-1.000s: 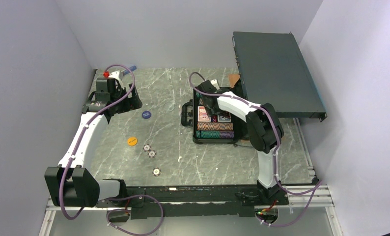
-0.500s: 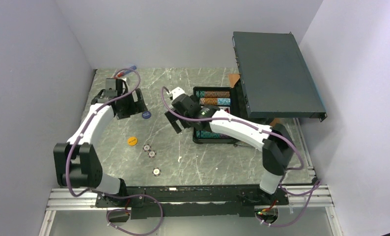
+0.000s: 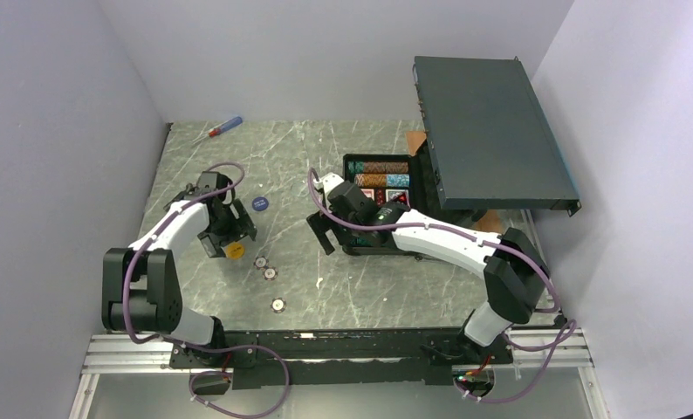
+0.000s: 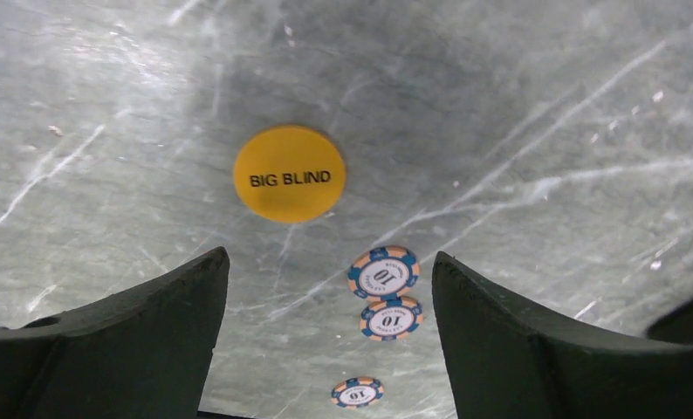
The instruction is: Pack up texas hold em set
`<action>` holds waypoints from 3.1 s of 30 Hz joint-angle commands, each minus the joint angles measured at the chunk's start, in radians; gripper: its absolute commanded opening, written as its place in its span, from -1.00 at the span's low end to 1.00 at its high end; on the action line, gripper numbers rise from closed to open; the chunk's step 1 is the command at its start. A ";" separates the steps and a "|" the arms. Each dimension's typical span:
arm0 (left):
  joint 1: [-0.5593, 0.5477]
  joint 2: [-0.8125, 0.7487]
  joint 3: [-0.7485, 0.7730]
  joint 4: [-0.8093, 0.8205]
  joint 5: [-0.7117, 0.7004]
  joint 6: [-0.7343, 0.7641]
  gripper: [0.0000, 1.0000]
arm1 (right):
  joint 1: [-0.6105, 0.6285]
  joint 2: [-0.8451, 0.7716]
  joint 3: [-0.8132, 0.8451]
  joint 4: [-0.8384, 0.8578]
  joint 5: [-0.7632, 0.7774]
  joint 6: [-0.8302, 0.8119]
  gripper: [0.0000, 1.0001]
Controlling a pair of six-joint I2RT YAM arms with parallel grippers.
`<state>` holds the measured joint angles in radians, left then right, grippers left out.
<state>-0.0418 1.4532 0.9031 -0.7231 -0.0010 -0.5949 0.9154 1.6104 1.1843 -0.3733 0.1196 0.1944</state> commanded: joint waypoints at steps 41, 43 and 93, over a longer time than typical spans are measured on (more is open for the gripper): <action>0.040 0.200 0.015 0.021 -0.156 -0.172 0.32 | 0.003 -0.132 -0.098 0.094 0.052 -0.010 0.98; 0.040 0.199 0.013 0.022 -0.157 -0.171 0.30 | 0.001 -0.132 -0.099 0.095 0.054 -0.011 0.98; -0.534 0.194 0.482 0.230 -0.042 0.207 -0.13 | -0.037 -0.694 -0.265 0.239 0.194 -0.018 1.00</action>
<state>-0.5217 1.5333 1.2343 -0.5755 -0.1154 -0.4839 0.8833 0.9997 0.9245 -0.1928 0.2794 0.1875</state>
